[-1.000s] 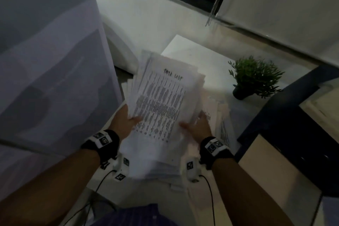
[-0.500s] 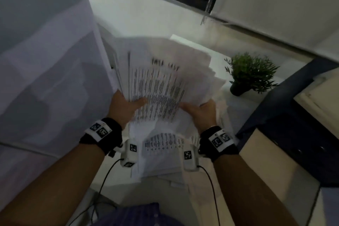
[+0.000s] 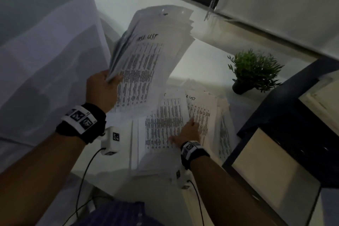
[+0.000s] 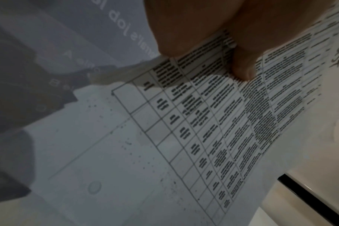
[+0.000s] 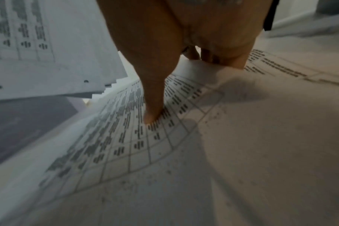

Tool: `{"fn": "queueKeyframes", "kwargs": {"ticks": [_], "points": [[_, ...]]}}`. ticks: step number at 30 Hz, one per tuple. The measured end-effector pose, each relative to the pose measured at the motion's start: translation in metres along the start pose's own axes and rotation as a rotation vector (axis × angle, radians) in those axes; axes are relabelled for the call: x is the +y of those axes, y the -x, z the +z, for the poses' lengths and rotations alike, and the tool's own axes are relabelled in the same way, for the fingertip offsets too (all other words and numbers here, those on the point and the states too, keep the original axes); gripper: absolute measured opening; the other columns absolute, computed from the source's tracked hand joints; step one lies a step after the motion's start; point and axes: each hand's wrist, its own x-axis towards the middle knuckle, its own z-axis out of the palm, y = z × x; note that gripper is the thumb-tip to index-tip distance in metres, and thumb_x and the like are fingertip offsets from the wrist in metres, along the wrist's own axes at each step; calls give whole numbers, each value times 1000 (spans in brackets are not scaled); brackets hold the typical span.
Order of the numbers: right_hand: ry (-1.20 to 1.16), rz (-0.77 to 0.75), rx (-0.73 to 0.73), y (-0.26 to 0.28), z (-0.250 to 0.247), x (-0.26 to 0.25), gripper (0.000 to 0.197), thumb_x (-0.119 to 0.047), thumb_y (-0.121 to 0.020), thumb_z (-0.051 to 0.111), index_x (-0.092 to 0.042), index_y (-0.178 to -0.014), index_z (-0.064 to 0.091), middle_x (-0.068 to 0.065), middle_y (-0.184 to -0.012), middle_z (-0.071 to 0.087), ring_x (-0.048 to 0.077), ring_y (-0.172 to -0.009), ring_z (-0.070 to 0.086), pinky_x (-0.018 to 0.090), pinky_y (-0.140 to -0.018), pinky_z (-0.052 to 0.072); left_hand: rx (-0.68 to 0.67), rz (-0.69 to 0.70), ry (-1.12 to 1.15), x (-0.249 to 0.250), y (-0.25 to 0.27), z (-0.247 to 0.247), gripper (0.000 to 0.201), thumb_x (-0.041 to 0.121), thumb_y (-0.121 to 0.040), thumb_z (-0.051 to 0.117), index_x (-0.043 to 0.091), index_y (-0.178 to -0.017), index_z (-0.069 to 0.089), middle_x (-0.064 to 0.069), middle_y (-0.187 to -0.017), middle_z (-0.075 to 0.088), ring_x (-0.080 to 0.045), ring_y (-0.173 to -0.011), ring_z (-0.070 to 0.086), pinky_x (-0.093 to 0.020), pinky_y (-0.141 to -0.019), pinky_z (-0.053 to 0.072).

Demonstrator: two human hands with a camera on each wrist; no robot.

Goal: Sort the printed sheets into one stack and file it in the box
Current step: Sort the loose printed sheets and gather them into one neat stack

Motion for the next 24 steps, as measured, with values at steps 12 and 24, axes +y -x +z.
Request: {"fn": "queueKeyframes", "kwargs": {"ticks": [12, 24], "points": [[-343, -8, 234, 7, -31, 11, 24, -20, -87, 70, 1, -99, 73, 16, -97, 73, 29, -85, 71, 32, -70, 58, 11, -165, -19, -10, -4, -15, 13, 20, -87, 70, 9, -95, 70, -20, -94, 72, -27, -84, 68, -46, -81, 56], [-785, -255, 498, 66, -184, 8, 22, -21, -79, 81, -8, -96, 74, 7, -86, 74, 23, -78, 73, 44, -72, 62, -388, -703, -60, -71, 32, 48, 68, 23, -84, 75, -8, -136, 45, -16, -138, 52, -34, -120, 54, -39, -98, 46]]}}
